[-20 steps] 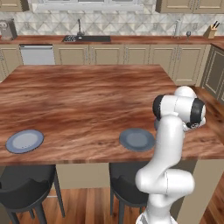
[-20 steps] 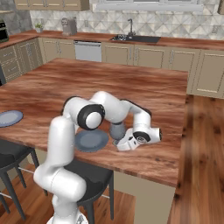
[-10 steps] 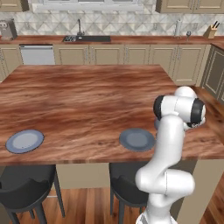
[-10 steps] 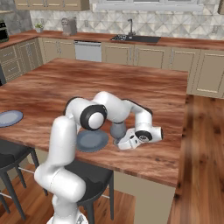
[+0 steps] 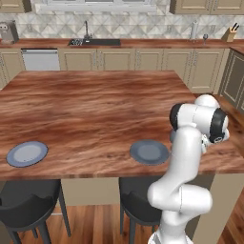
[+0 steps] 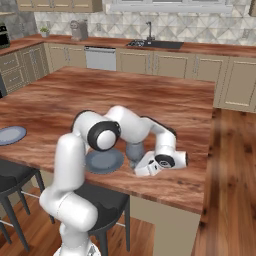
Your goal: Retrieve the wine glasses from the counter and place one next to each plate.
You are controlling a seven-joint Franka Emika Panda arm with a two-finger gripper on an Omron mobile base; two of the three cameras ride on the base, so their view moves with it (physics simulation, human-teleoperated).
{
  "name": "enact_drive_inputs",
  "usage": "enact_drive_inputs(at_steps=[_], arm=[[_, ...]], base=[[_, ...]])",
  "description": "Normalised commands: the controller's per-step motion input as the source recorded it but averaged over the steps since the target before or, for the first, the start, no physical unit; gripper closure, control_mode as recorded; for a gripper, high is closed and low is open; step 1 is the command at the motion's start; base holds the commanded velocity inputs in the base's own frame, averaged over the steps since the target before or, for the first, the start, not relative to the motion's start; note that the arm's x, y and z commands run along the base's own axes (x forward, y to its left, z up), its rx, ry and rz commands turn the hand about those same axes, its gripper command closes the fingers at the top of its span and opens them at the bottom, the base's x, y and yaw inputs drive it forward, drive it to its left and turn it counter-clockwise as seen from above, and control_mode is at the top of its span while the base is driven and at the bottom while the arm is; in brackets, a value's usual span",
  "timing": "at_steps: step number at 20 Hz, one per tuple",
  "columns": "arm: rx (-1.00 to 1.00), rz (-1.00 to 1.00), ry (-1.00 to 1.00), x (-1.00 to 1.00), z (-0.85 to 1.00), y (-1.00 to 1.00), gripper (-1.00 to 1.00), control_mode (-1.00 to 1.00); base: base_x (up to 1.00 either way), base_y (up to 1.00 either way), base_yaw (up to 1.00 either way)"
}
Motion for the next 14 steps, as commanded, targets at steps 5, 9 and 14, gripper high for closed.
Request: enact_drive_inputs(at_steps=[5,9,14], arm=[[0.00,-0.14,-0.05,-0.21,0.00,-0.24,-1.00,-1.00],[0.00,-0.19,-0.07,-0.22,0.01,-0.26,-1.00,-1.00],[0.00,-0.06,-0.31,-0.86,0.76,-0.02,-1.00,-1.00]], base=[[0.00,0.00,0.00],[0.00,0.00,0.00],[0.00,0.00,0.00]])
